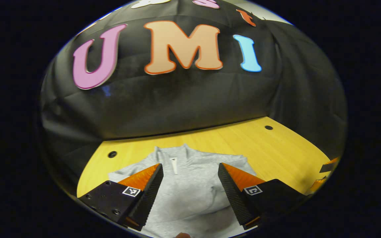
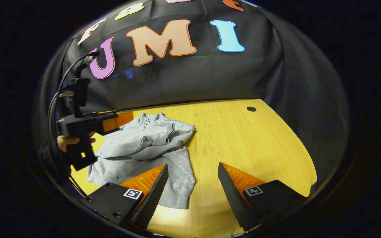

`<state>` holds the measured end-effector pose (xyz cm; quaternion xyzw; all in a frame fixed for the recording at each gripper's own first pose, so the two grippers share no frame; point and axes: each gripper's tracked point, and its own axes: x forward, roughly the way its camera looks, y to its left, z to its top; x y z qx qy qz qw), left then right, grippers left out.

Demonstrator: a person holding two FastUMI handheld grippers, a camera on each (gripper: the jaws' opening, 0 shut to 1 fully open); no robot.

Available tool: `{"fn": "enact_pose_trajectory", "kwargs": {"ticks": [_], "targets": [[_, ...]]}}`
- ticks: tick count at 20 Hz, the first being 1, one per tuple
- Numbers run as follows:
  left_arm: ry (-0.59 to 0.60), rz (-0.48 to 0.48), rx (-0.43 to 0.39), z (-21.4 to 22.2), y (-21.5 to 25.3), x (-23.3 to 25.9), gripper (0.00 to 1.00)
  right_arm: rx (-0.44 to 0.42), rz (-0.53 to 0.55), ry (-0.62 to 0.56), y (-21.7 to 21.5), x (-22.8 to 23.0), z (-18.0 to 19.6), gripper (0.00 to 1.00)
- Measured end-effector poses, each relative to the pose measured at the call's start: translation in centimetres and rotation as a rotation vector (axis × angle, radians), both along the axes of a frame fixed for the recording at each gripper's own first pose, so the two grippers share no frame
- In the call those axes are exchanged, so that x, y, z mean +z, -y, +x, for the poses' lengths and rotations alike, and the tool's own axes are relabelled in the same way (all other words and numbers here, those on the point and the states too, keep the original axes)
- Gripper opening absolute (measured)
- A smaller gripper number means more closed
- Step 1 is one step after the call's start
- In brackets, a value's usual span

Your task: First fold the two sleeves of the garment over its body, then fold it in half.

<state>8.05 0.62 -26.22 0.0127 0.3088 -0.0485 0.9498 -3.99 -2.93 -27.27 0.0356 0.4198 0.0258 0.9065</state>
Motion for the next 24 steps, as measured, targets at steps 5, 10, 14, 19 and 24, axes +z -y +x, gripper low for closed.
{"fn": "enact_pose_trajectory", "kwargs": {"ticks": [5,10,14,19,24], "targets": [[0.006,0.087,0.111,-4.5,-9.3,1.7,0.97,0.062,-0.053,0.015,-1.7,-1.9,-0.4,0.96],[-0.053,0.100,0.183,-10.2,-14.5,0.6,0.97,0.064,-0.063,-0.012,-2.3,-4.0,-0.8,0.92],[-0.166,0.092,0.211,-15.2,-16.3,-2.5,0.98,0.078,-0.075,-0.049,-2.7,-5.5,-1.9,0.91],[-0.283,0.077,0.237,-20.2,-17.2,-6.5,0.98,0.126,-0.092,-0.104,-3.4,-7.0,-4.4,0.92],[-0.348,0.025,0.246,-22.7,-16.2,-9.2,0.98,0.112,-0.058,-0.170,-3.9,-8.7,-5.9,0.96]]}}
